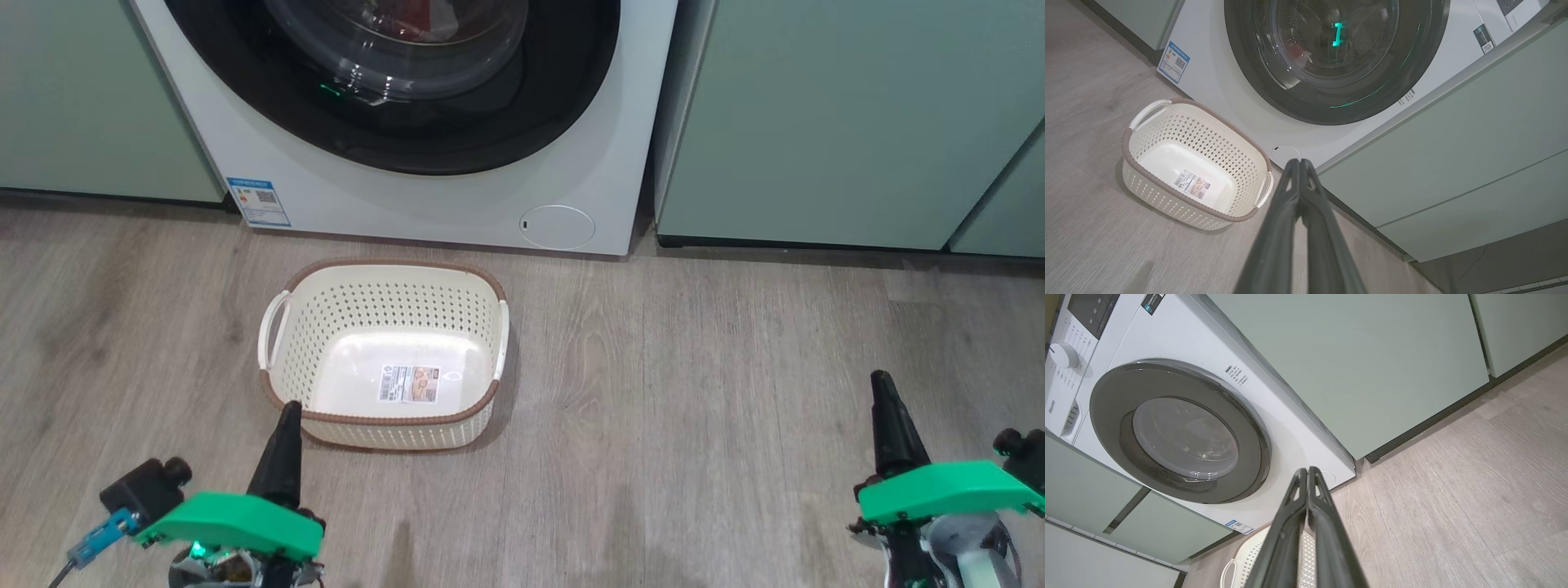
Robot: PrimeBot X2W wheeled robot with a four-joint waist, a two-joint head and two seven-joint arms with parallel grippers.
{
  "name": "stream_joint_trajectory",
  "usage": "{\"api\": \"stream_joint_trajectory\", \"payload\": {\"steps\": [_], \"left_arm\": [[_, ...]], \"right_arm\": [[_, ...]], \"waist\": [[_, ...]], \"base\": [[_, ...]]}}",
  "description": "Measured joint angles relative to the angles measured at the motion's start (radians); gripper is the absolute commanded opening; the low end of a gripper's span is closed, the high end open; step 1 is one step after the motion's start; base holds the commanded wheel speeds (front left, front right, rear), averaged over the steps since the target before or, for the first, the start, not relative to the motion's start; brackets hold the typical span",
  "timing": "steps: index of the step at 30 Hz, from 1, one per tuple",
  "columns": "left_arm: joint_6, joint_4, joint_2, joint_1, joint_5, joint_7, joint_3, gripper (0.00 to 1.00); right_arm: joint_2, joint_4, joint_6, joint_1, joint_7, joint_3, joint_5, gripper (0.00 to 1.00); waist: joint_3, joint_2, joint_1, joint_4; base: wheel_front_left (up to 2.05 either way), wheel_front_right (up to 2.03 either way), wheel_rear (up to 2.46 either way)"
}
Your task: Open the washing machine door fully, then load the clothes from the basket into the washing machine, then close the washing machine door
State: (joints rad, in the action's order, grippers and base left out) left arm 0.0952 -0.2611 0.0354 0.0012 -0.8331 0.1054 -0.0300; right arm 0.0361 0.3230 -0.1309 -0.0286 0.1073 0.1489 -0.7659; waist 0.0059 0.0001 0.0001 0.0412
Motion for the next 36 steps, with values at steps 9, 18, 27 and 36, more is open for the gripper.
{"api": "stream_joint_trajectory", "payload": {"steps": [9, 18, 27, 36], "left_arm": [[0.007, -0.001, 0.0, -0.003, -0.083, -0.025, 0.009, 0.0], [0.007, -0.004, 0.0, -0.017, -0.176, -0.05, 0.029, 0.0], [0.008, -0.006, 0.0, -0.021, -0.268, -0.076, 0.035, 0.0], [0.016, -0.007, 0.0, -0.021, -0.361, -0.104, 0.054, 0.0]], "right_arm": [[0.0, -0.005, 0.0, -0.001, -0.021, -0.001, -0.088, 0.0], [0.0, -0.009, 0.0, -0.002, -0.051, -0.002, -0.191, 0.0], [0.0, -0.014, 0.0, -0.003, -0.074, -0.003, -0.291, 0.0], [0.0, -0.017, 0.0, -0.004, -0.1, -0.005, -0.391, 0.0]], "waist": [[0.0, 0.0, 0.0, -0.004], [-0.001, 0.0, 0.0, -0.01], [-0.001, 0.0, 0.0, -0.015], [-0.001, 0.0, 0.0, -0.02]], "base": [[0.0, 0.0, 0.0], [0.0, 0.0, 0.0], [0.0, 0.0, 0.0], [0.0, 0.0, 0.0]]}}
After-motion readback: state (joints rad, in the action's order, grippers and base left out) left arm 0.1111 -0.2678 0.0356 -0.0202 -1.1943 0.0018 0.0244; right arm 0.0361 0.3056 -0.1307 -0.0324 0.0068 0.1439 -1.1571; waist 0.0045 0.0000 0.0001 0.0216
